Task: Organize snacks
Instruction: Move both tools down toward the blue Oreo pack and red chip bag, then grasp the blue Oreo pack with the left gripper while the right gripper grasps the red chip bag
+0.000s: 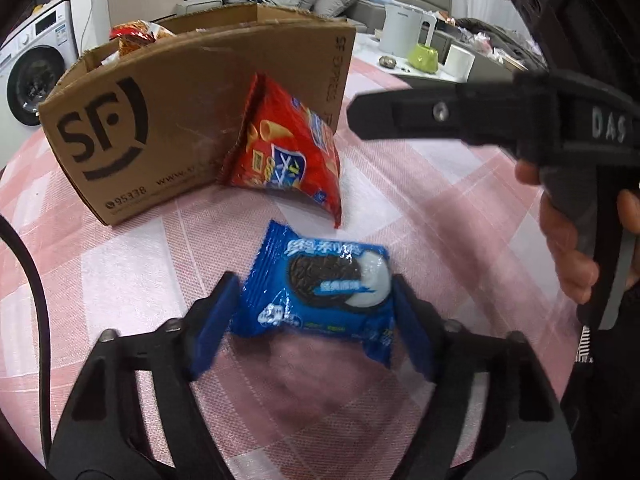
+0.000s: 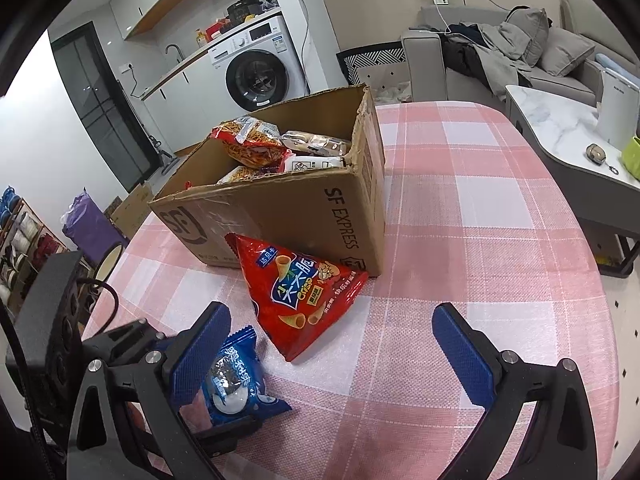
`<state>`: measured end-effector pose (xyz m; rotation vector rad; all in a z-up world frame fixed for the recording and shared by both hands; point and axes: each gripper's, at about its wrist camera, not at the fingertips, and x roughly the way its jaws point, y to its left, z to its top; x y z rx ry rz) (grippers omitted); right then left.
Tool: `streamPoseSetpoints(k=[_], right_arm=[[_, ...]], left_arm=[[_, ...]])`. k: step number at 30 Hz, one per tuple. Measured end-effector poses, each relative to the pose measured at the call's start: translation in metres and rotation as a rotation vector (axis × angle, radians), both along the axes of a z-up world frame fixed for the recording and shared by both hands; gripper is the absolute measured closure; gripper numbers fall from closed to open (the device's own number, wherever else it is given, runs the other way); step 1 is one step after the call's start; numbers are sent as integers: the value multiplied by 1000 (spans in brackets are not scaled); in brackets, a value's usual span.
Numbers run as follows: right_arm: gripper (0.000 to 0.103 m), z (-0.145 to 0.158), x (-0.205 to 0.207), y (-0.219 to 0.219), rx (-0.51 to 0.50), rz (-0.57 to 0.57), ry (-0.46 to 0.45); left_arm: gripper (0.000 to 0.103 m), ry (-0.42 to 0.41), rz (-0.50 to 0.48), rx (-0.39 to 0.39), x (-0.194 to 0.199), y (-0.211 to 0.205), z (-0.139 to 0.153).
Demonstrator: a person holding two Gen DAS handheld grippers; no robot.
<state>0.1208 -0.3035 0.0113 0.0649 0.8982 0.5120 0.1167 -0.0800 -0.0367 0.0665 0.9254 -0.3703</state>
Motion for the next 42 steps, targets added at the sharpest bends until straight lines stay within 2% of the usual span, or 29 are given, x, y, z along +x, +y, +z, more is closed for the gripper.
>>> streamPoseSetpoints(k=[1,2,5,9,20,28,37,39,41,42], right_arm=[[0,0,0,0,0,1,1],[0,-1,1,0,0,1,2],[0,-3,2,1,-2,2,6],[0,-8,4,2,-2,1,16],[0,-28,12,17,-7,4,68],[0,-44,26,30,-7,-7,105],[1,-47,37,50,-11,-13,77],[2,-49,39,52,-8,-14,73],[8,-49,39,53,1,-12,67],[15,-49,39,54,-9,-19,60]], left_arm=[[38,-5,-3,5,0,-2,0],[49,-8,-10,-5,1,-2,1],[56,-5,6,-21,5,0,2],[57,-19,58,-52,11,13,7],[57,-64,172,-56,38,50,22],[57,-78,236,-84,36,76,24],[57,-108,263,-109,31,99,36],[57,-112,266,-110,30,100,38],[57,-114,269,-110,30,98,39],[57,-115,270,-110,28,97,39]])
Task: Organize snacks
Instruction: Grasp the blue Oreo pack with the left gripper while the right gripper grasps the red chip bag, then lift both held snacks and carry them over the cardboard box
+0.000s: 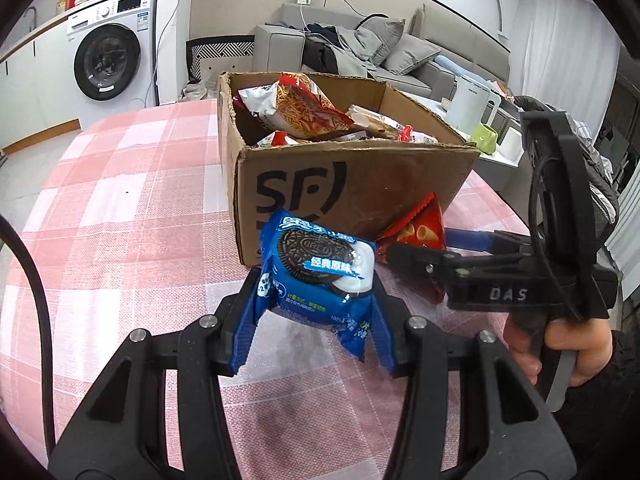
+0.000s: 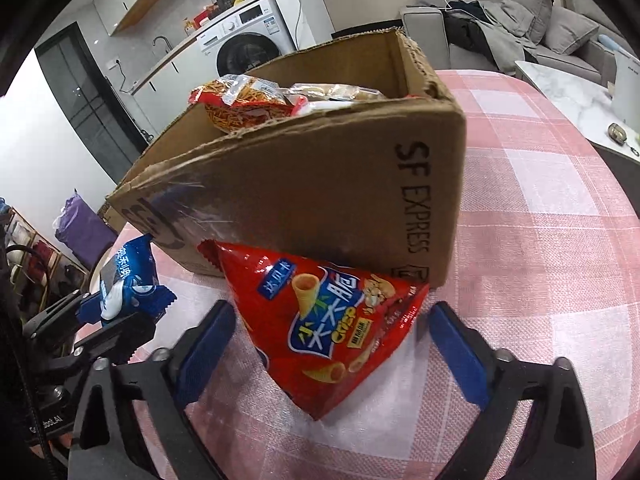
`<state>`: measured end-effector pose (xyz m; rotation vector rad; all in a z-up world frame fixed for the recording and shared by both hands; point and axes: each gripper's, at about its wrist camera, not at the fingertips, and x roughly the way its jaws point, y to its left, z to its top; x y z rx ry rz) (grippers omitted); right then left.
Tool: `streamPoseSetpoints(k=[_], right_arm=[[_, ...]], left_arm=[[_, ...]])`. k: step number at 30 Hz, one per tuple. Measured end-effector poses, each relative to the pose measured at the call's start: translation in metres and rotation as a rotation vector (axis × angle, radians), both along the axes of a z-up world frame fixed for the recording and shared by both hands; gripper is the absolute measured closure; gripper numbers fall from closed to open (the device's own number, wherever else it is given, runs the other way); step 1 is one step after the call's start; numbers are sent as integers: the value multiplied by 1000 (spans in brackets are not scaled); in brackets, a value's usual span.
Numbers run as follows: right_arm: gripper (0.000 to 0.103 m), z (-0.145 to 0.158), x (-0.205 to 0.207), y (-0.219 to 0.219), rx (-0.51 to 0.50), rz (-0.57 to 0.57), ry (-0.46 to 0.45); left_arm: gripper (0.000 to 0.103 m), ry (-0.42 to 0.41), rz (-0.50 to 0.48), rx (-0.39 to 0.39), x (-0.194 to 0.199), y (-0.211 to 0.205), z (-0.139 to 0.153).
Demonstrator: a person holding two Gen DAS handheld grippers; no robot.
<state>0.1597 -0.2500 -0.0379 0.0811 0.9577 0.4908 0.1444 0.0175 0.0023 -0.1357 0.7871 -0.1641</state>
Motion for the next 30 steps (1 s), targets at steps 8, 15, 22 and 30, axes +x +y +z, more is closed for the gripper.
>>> streamPoseSetpoints(k=[8,15,22,30], right_arm=[[32,1,-4,-5,22,17,1],[47,2,-10,-9,36,51,4],[48,5,-14,-7,44,93,-3],[48,24,-23,-13,57,99,-44]], left_arm=[[57,-10,-2,11,-9,-2,1],[57,-20,2,14,-10,-3,2],[57,-25,3,12,-12,-3,4],[57,-49,4,13,-16,-2,13]])
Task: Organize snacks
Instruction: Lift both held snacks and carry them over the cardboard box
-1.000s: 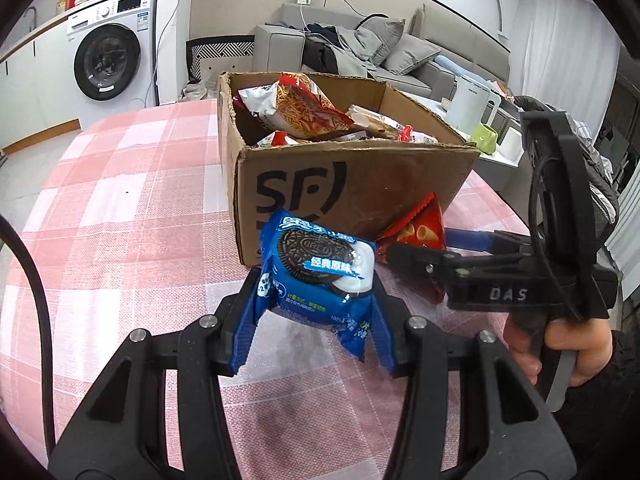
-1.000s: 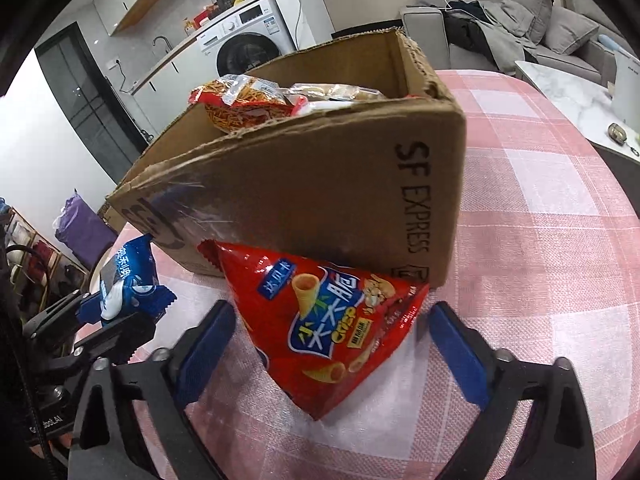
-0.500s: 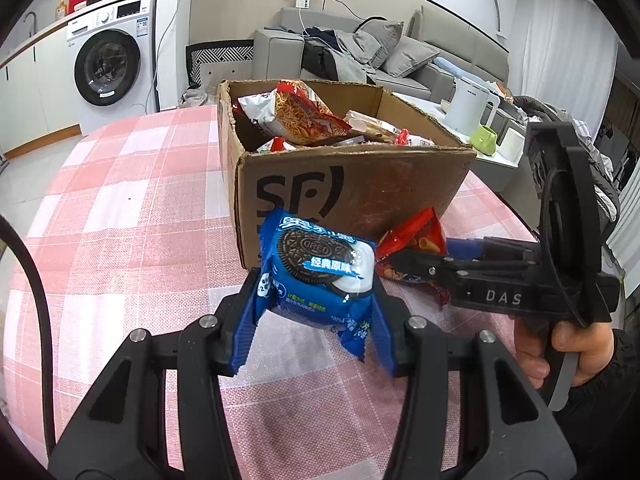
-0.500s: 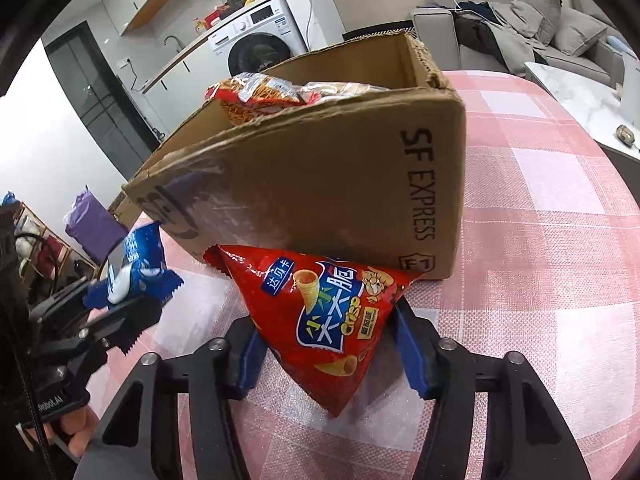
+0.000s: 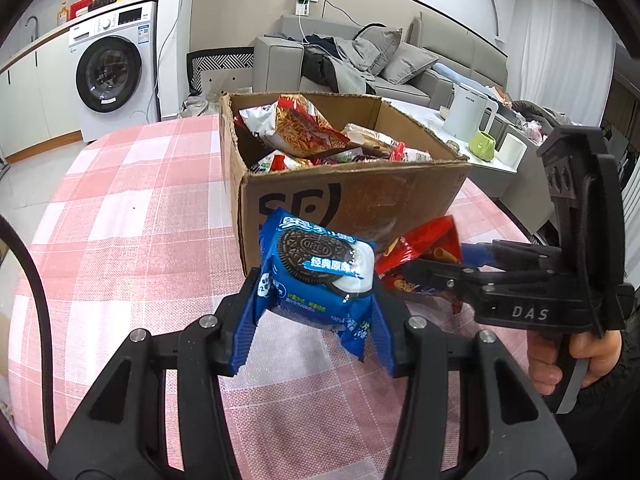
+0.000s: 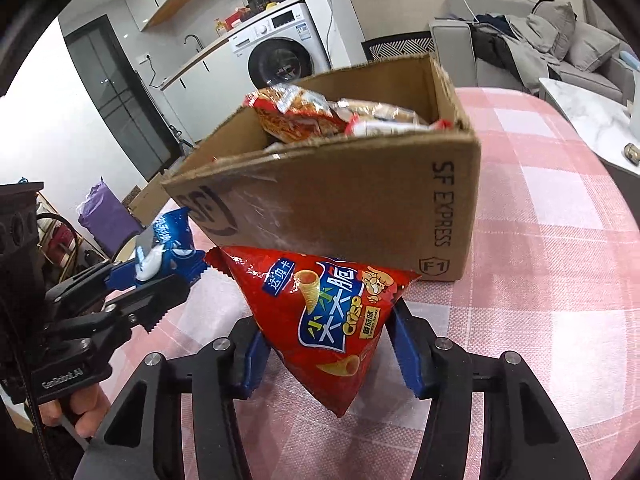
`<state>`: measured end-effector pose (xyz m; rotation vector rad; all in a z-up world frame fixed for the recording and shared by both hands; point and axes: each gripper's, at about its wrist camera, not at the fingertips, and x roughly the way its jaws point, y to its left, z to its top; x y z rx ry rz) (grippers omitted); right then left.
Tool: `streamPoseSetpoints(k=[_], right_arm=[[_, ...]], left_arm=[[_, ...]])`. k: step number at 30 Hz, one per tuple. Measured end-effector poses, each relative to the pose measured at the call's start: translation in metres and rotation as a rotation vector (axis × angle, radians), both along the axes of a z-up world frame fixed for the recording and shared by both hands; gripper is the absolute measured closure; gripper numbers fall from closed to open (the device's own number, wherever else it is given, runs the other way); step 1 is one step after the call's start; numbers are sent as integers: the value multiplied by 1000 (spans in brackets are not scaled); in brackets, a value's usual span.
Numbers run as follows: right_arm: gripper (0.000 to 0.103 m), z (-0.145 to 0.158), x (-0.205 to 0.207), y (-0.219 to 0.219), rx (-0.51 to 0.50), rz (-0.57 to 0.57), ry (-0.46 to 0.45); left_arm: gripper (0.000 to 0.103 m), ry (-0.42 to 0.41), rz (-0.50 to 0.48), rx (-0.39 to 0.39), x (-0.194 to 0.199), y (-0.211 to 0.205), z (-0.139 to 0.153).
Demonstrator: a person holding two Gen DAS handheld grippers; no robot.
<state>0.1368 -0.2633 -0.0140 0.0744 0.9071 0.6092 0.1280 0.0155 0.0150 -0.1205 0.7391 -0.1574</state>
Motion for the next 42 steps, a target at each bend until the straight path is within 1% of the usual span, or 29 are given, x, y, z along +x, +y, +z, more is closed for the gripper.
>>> streamPoseSetpoints(k=[4,13,23,27,33,40,42], right_arm=[[48,12,-7,-9,12,3,-27],[48,51,-33,-20,44,14,-100],[48,85,-46,-28,82,-1,-157],[48,93,-44,-32,103,-13,-167],[48,100,-43,-34,105,-28,-183],[48,111,-29,-27,73,-44,-213],[48,112,-23,-25,74,-50,-208]], left_arm=[[57,-19,1,1,-5,1,7],[57,-70,-7,-8,-23,2,30],[57,-103,-16,-4,-33,0,48],[57,-120,-11,-8,-34,3,57],[57,-137,-1,-2,-29,5,69],[57,-154,16,-5,-15,4,82],[57,-159,23,-3,-9,2,84]])
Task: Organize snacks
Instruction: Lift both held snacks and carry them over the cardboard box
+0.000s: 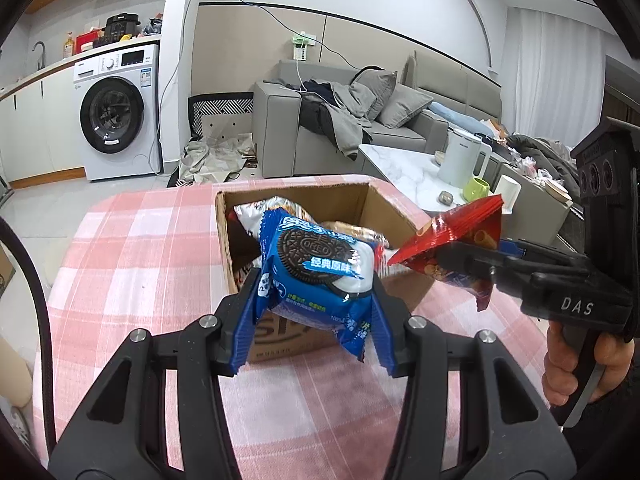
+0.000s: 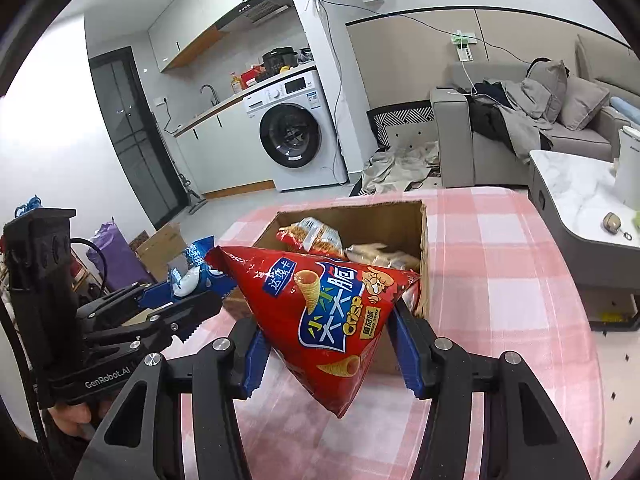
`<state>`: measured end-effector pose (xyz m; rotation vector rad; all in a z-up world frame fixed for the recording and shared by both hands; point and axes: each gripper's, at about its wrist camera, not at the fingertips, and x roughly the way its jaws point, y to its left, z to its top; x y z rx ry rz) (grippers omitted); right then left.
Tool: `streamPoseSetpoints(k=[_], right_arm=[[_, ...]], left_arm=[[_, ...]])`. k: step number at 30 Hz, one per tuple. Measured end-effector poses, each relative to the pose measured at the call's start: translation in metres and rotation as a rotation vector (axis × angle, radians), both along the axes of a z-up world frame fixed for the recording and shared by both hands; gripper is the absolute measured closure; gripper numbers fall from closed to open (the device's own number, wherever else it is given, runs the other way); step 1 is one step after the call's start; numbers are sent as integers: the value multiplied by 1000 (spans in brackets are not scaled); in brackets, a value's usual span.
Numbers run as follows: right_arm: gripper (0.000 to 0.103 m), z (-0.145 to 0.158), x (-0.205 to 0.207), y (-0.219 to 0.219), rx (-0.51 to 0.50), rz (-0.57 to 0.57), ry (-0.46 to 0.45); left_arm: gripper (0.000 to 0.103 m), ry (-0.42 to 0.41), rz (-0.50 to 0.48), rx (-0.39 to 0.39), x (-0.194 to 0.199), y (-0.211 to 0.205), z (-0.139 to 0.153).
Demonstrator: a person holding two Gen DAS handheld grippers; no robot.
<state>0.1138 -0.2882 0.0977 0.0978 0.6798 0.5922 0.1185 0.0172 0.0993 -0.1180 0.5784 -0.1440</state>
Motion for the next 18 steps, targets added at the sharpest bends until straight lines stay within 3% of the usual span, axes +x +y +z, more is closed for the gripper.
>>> streamPoseSetpoints(k=[18], right_arm=[[48,-2,48,18,6,-41,21]], left_arm=[[57,38,1,50,64,-16,-14]])
